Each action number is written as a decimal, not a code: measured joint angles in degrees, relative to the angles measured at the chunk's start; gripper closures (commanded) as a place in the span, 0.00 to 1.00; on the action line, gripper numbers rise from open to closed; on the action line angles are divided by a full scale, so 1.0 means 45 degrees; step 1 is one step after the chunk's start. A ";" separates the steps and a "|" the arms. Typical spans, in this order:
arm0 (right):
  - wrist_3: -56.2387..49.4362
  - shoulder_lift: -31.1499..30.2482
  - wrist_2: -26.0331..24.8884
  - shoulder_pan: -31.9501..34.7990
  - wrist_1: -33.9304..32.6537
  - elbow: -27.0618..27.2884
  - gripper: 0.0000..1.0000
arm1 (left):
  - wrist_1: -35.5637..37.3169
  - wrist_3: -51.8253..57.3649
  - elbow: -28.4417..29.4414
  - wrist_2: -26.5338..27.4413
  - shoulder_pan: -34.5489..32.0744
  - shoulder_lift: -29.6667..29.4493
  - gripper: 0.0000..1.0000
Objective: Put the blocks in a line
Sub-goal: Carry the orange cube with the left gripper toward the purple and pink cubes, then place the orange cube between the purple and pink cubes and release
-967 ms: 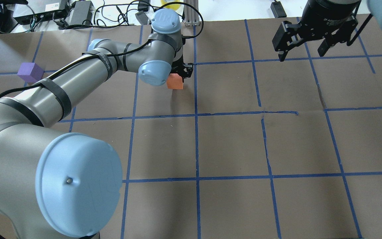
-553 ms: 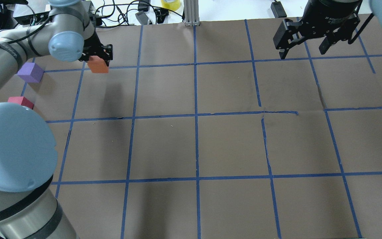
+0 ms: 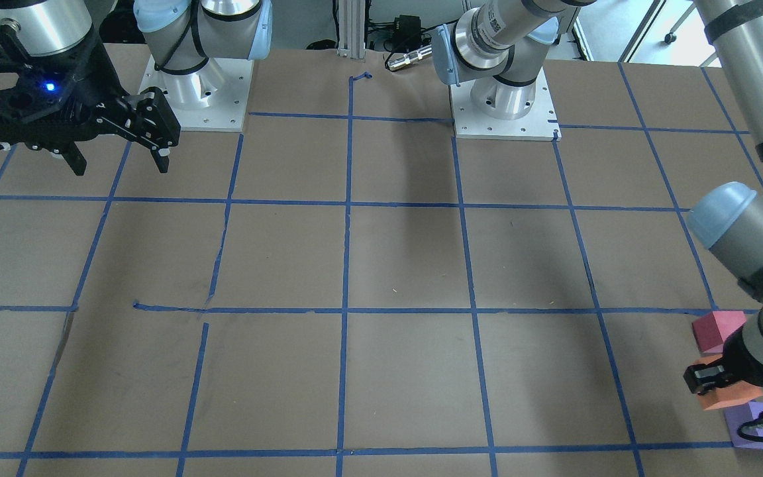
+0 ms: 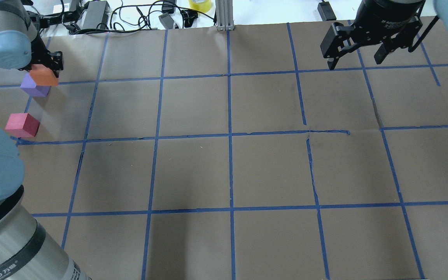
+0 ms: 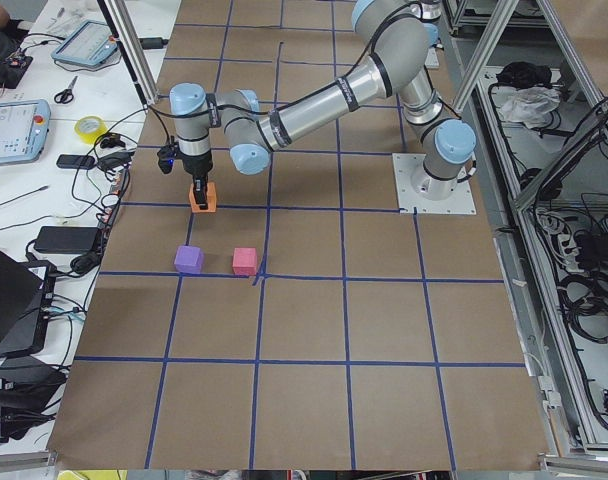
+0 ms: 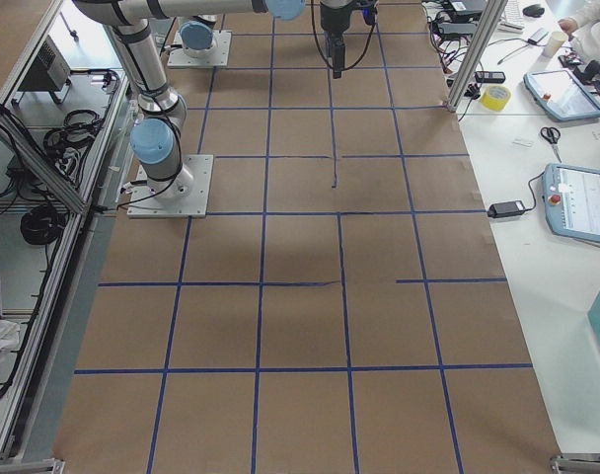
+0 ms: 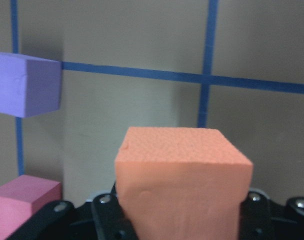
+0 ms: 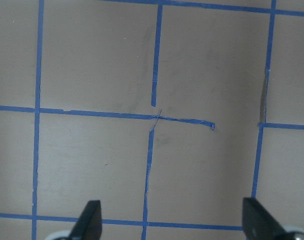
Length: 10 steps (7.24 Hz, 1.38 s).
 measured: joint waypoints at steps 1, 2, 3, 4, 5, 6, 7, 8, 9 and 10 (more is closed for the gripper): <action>0.0000 0.0000 0.0004 0.0000 0.0003 0.0013 0.00 | -0.0201 0.0430 0.0473 0.0016 0.0537 -0.0233 1.00; -0.0009 0.0000 0.0006 0.0000 0.0007 0.0022 0.00 | -0.0441 0.1057 0.0785 -0.0117 0.1135 -0.0442 1.00; -0.0017 0.0000 0.0006 0.0000 0.0008 0.0021 0.00 | -0.0569 0.1719 0.0889 -0.0516 0.1785 -0.0595 1.00; -0.0009 0.0002 0.0011 0.0000 0.0009 0.0026 0.00 | -0.0616 0.2214 0.0919 -0.1091 0.2293 -0.0748 1.00; -0.0012 0.0007 0.0019 0.0000 0.0009 0.0033 0.00 | -0.0632 0.2427 0.0938 -0.1747 0.2607 -0.0924 1.00; -0.0027 0.0009 0.0024 0.0000 0.0009 0.0037 0.00 | -0.0612 0.2538 0.0944 -0.2289 0.2810 -0.1118 1.00; -0.0035 0.0014 0.0025 0.0000 0.0009 0.0040 0.00 | -0.0521 0.2773 0.0950 -0.2709 0.2922 -0.1326 1.00; -0.0029 0.0014 0.0035 0.0000 0.0009 0.0040 0.00 | -0.0316 0.3164 0.0917 -0.3091 0.2965 -0.1536 1.00; -0.0022 0.0008 0.0055 0.0000 0.0009 0.0040 0.00 | -0.0105 0.3482 0.0785 -0.3296 0.2975 -0.1693 1.00; -0.0030 0.0004 0.0078 0.0000 0.0009 0.0040 0.00 | -0.0019 0.3712 0.0545 -0.3364 0.2972 -0.1741 1.00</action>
